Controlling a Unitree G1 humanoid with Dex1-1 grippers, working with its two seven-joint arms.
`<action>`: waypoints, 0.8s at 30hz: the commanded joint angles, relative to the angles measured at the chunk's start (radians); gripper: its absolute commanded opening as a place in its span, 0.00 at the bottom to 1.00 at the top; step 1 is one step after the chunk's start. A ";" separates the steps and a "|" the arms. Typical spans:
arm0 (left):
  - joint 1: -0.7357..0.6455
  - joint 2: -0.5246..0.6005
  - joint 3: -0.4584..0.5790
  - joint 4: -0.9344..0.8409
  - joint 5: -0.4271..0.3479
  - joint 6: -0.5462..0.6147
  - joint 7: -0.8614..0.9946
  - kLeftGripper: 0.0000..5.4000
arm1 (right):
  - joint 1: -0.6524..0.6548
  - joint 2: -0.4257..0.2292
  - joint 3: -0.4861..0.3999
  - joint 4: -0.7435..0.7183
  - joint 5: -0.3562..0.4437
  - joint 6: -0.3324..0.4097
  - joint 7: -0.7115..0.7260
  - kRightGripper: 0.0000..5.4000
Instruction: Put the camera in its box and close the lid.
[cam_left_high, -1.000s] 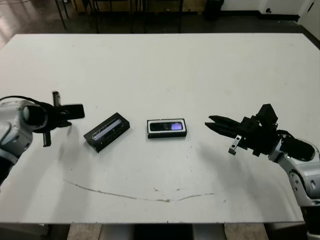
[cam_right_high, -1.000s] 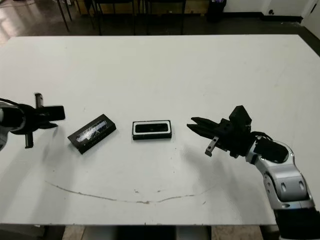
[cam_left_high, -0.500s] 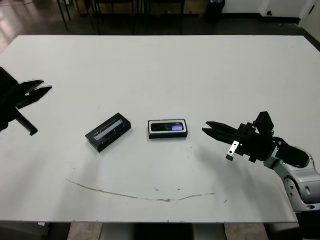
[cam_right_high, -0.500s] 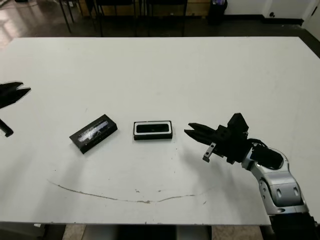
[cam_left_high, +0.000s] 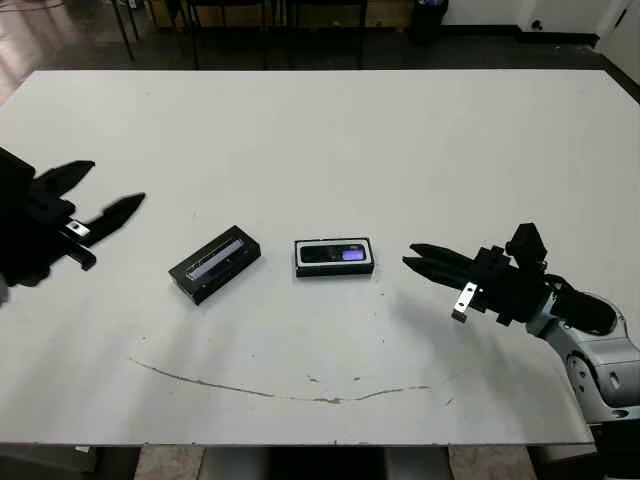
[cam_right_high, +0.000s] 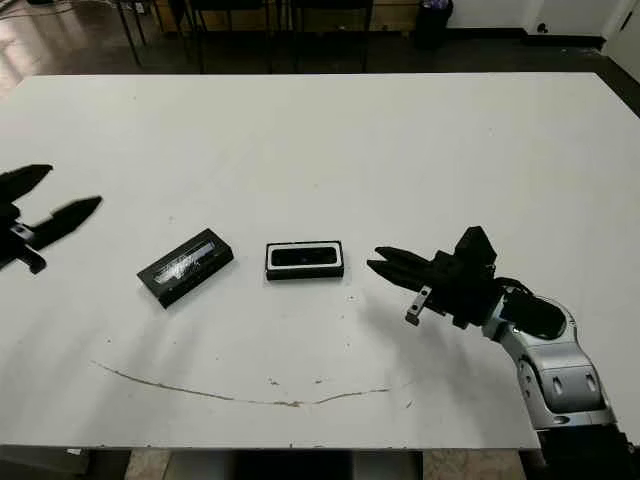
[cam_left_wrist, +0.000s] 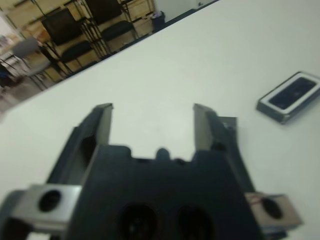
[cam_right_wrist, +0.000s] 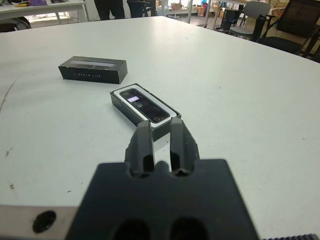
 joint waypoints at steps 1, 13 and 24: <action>0.025 -0.004 -0.034 0.009 -0.024 0.049 0.011 0.73 | 0.003 -0.011 0.001 0.009 -0.007 0.005 0.005 0.00; 0.031 -0.001 -0.151 0.120 -0.085 0.033 -0.070 1.00 | 0.001 -0.003 0.014 0.009 -0.025 0.001 -0.001 0.00; -0.004 0.032 -0.230 0.264 -0.070 -0.019 -0.124 1.00 | -0.001 0.007 0.016 0.039 -0.023 -0.007 0.007 0.00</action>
